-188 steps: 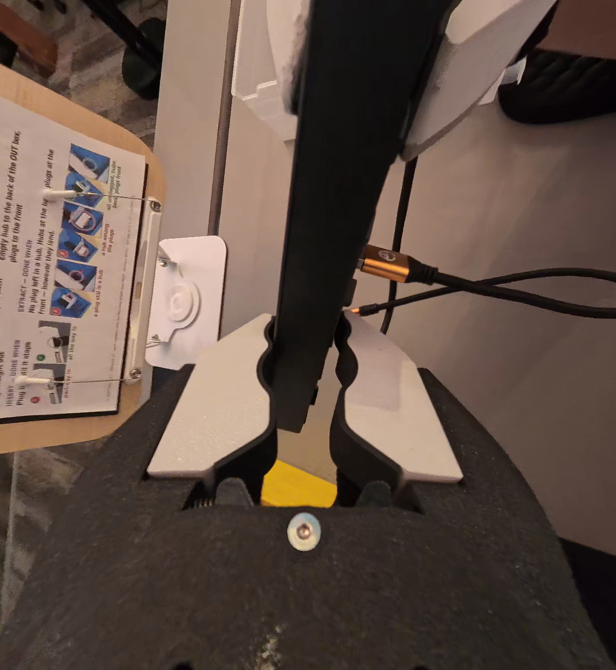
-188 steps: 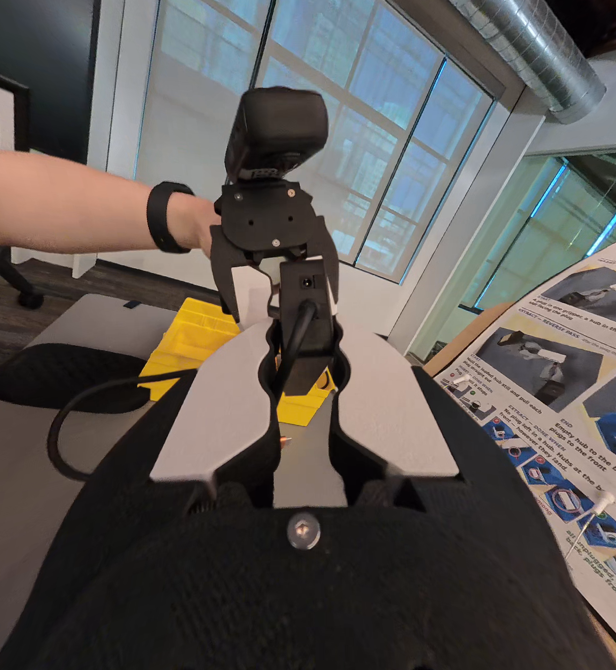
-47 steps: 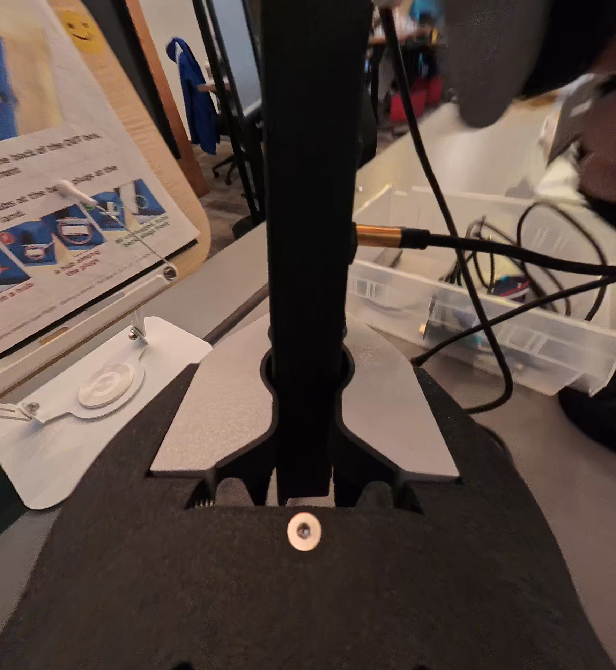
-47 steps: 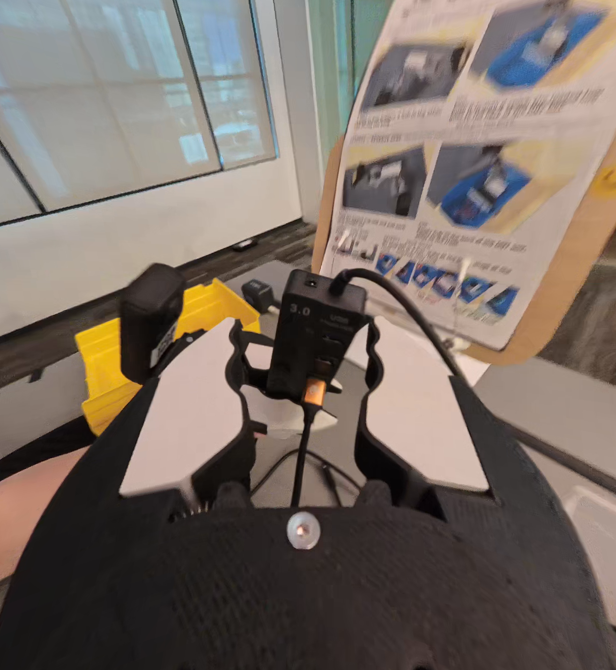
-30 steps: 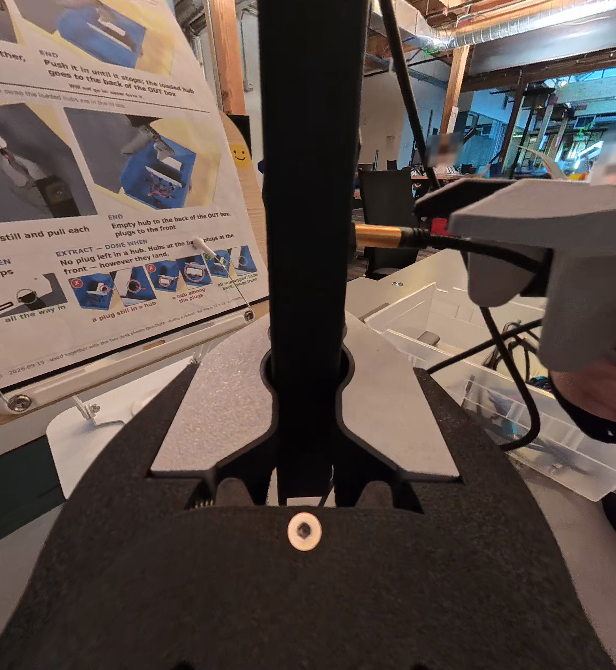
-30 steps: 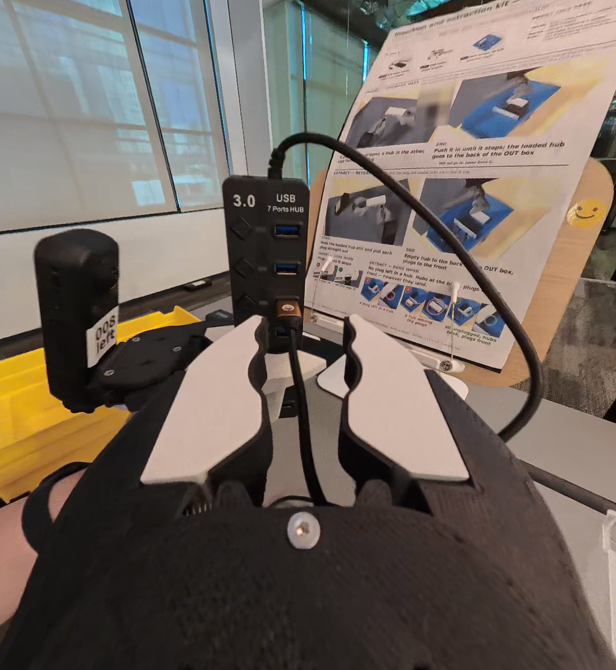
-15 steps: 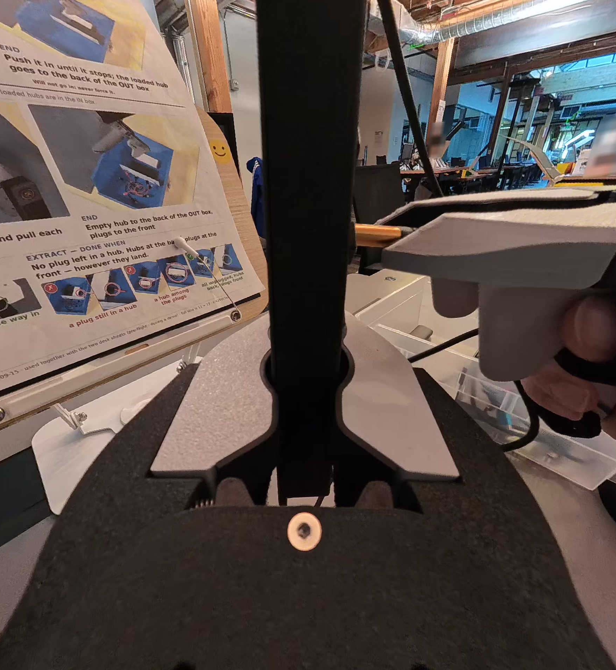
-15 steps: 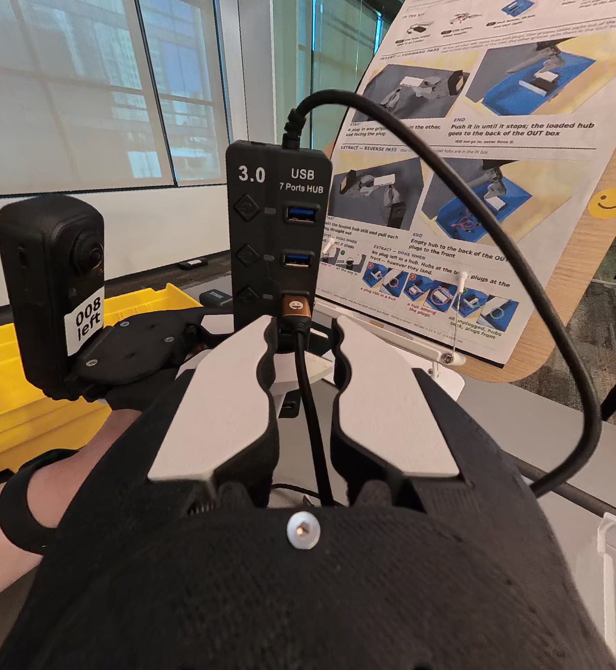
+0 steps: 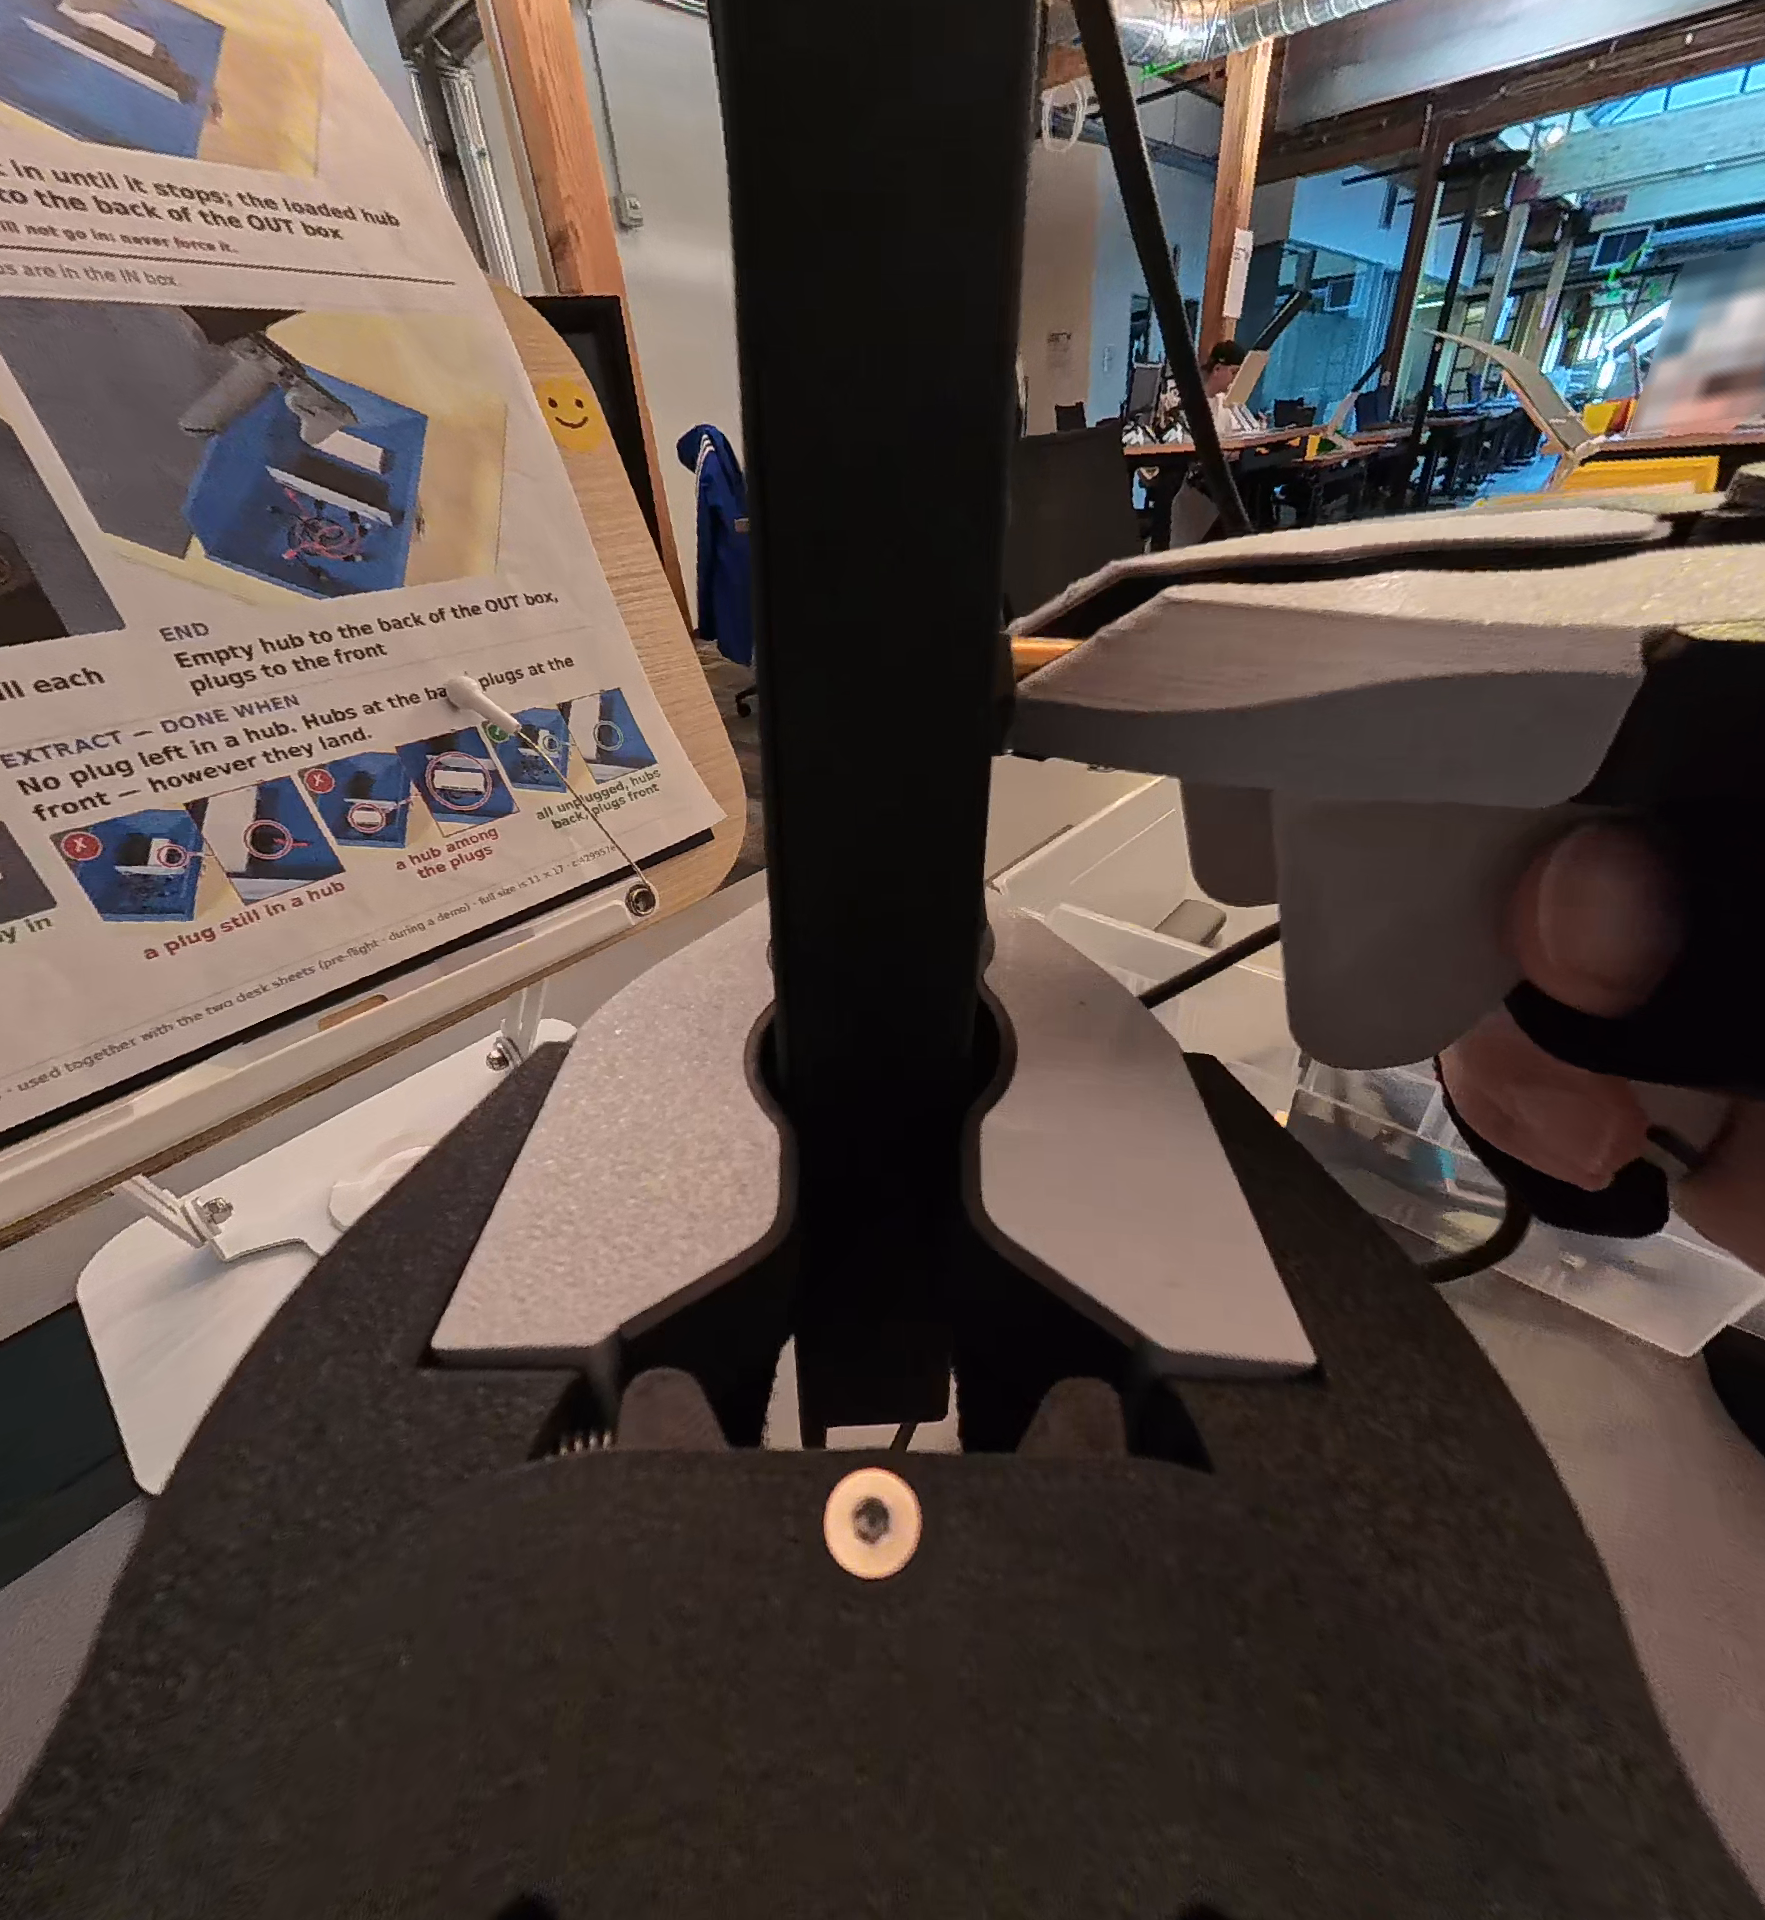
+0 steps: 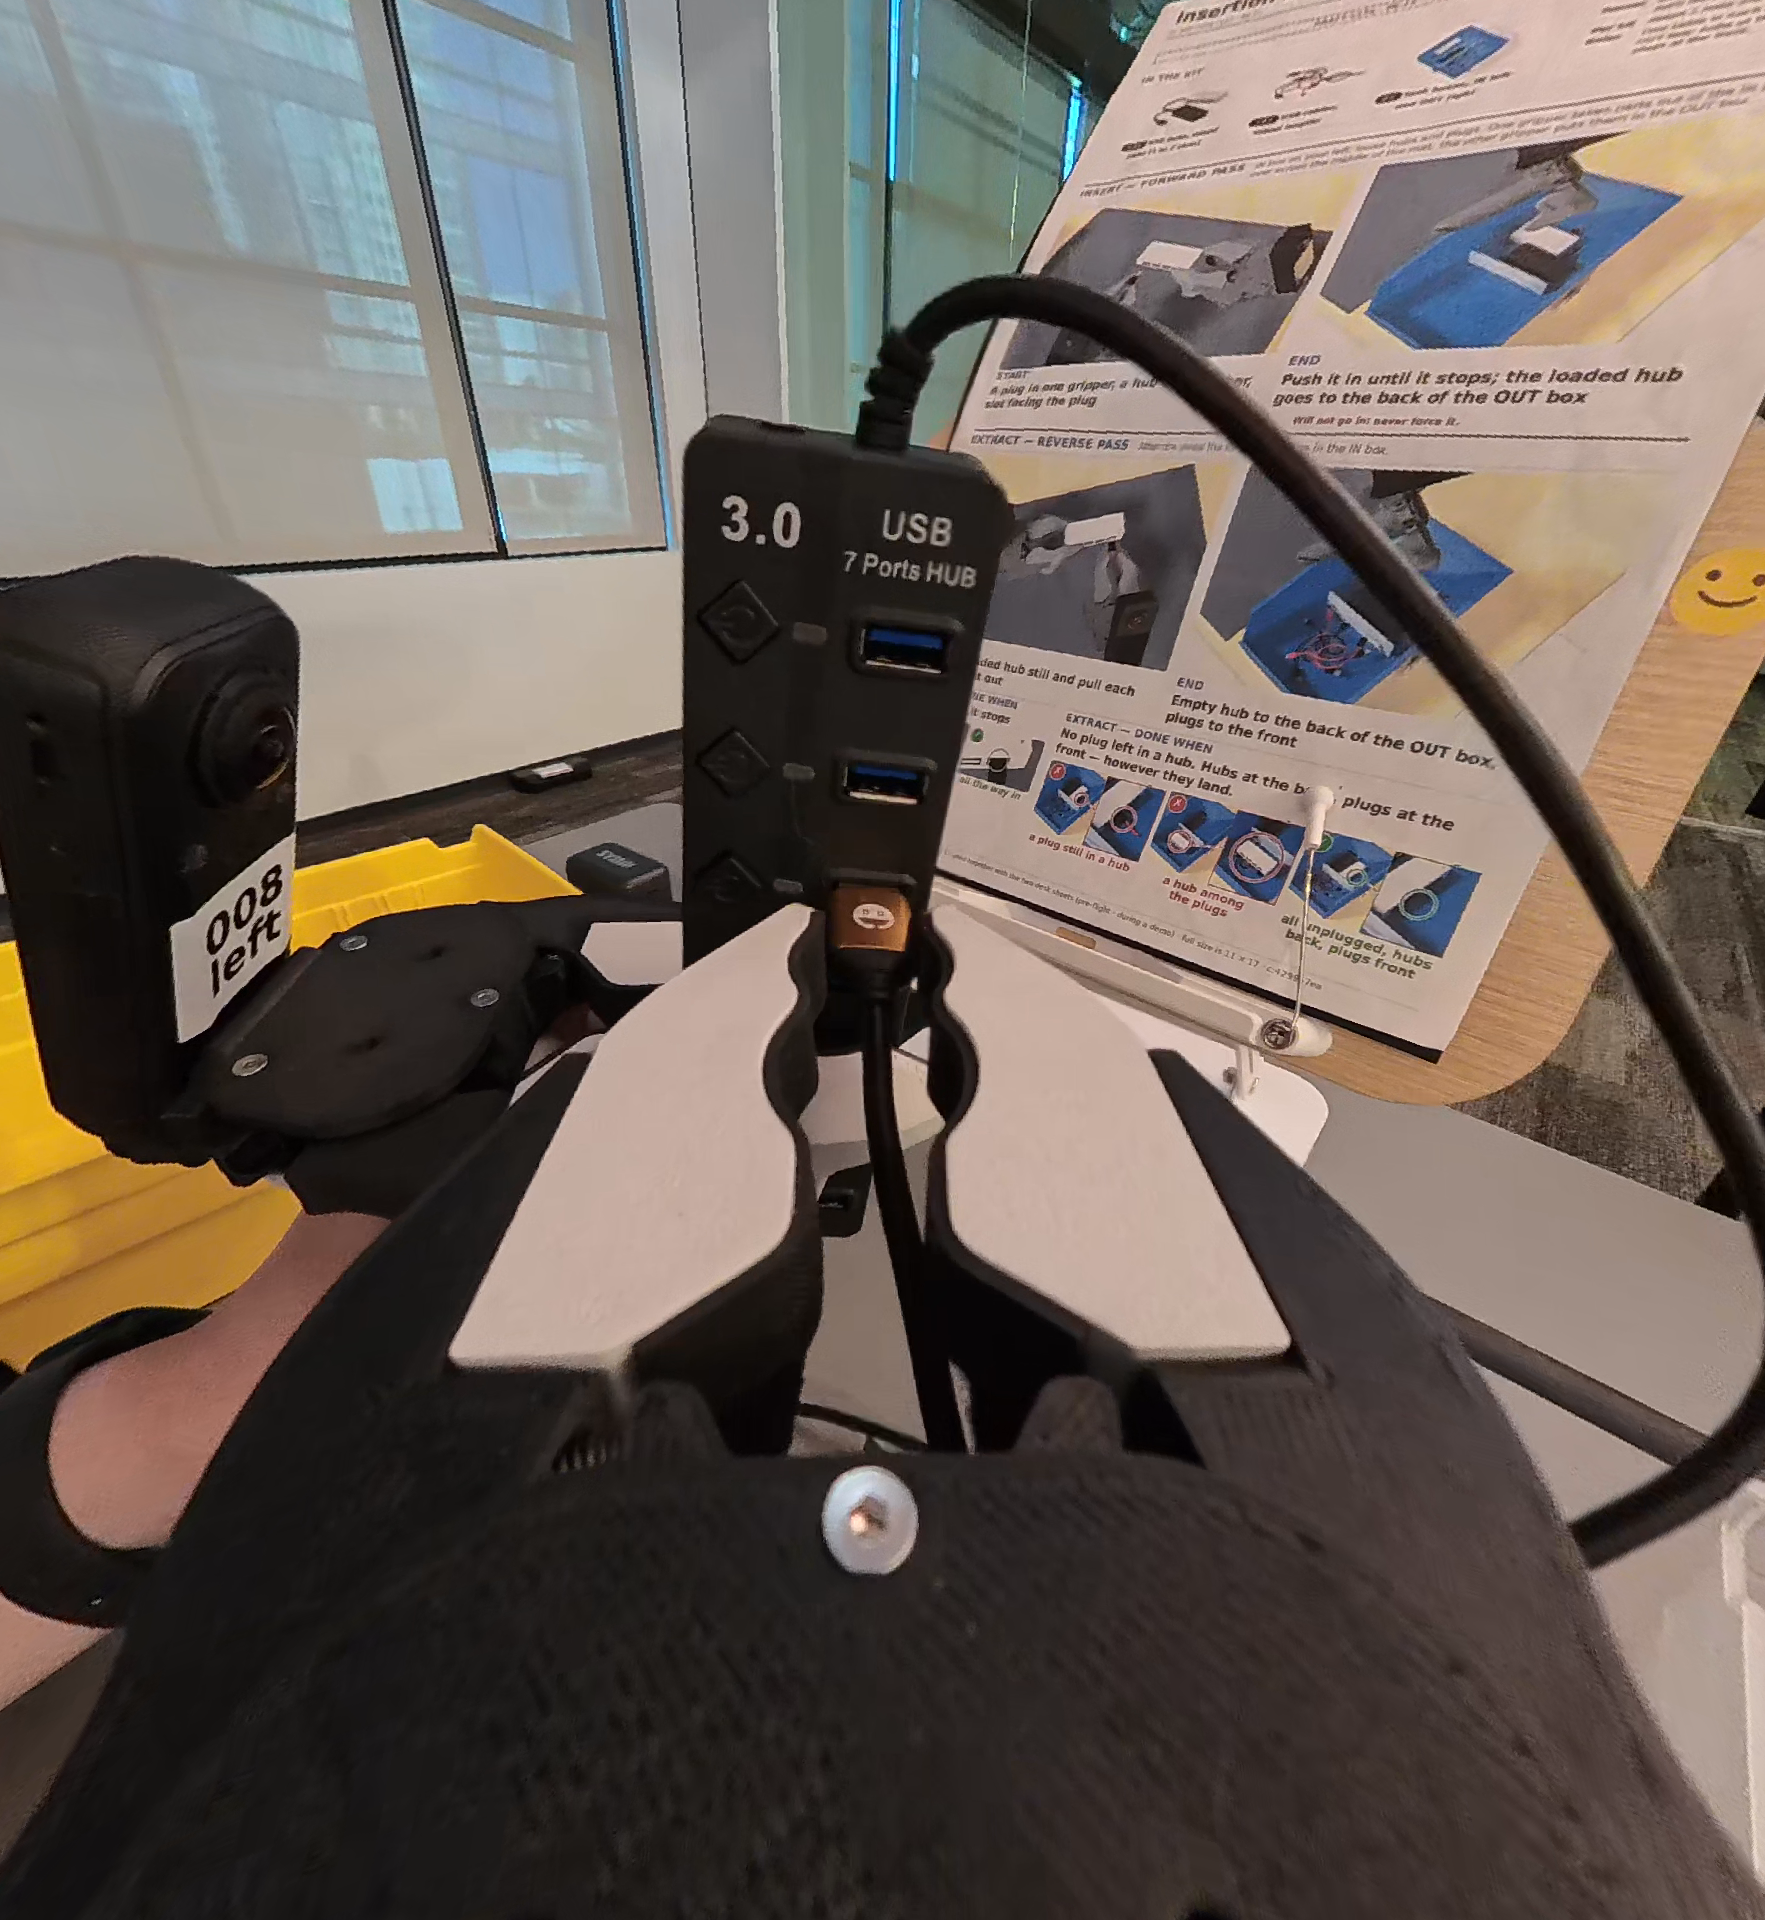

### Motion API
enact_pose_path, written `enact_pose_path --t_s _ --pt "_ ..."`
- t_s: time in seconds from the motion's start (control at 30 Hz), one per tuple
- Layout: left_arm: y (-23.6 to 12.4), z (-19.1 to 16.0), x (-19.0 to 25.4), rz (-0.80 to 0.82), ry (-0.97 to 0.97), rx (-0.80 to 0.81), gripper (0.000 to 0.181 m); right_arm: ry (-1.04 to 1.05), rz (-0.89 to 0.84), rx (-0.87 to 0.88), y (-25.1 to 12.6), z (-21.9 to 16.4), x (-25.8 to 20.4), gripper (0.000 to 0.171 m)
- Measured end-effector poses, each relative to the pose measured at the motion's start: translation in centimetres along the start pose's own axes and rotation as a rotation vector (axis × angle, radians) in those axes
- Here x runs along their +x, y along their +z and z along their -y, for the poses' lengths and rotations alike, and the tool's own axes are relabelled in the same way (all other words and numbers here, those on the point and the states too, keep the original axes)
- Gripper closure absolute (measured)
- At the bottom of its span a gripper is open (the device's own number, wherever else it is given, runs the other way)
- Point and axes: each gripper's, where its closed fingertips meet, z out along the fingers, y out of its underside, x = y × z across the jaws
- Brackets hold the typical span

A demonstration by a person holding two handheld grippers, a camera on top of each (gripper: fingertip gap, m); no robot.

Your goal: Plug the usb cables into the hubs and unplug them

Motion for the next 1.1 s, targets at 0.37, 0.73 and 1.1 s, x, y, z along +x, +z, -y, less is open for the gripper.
enact_pose_path --t_s 0.37,0.73,1.1 --pt "-0.4 0.2 -1.0 0.067 0.066 -0.031 0.155 -0.021 0.000 0.007 0.0 -0.3 -0.2 0.155" --pt "-4.2 3.1 -6.5 0.099 -0.103 0.050 0.152 0.054 0.168 0.045 -2.4 3.8 -1.9 0.155" --pt "-6.0 3.1 -8.8 0.142 -0.102 -0.053 0.155 0.215 0.364 -0.001 -15.0 12.2 2.0 0.155"
